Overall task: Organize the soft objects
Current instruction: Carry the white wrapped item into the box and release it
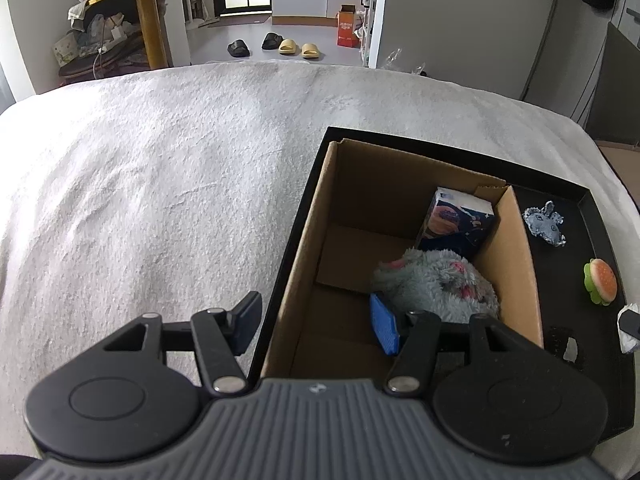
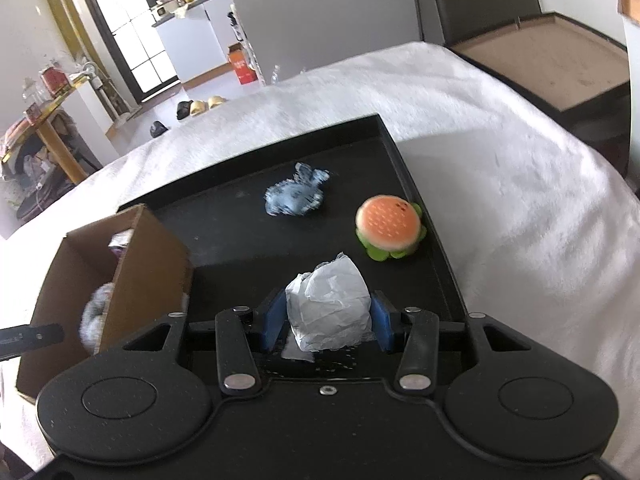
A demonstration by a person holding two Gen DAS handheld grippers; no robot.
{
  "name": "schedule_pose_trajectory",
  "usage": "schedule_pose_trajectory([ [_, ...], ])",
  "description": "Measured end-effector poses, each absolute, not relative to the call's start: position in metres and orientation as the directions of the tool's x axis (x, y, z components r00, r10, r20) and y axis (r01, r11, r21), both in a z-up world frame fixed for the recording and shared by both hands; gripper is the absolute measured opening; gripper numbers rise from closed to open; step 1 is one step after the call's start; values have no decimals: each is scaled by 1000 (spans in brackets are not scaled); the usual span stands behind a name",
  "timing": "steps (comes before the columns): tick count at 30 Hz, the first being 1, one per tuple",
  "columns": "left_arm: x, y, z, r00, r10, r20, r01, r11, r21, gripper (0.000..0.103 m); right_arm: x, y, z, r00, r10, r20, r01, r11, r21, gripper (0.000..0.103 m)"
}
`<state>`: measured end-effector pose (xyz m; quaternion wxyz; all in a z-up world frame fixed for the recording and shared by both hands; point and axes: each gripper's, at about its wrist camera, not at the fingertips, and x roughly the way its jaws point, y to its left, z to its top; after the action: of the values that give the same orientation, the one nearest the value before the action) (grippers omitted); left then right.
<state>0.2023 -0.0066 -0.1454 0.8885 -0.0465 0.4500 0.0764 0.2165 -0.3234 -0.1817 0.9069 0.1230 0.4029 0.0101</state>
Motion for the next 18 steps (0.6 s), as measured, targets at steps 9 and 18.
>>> schedule_pose_trajectory([
  [9,199,0,-143,588,70,-806,-173,984,-41,58,209,-304,-160,704,139,-696,34,973,228,45],
  [18,197,6,-142,593,48,-804,-174,982,-70,58,210,-278,-143,722,163,-673,-22,977,214,45],
])
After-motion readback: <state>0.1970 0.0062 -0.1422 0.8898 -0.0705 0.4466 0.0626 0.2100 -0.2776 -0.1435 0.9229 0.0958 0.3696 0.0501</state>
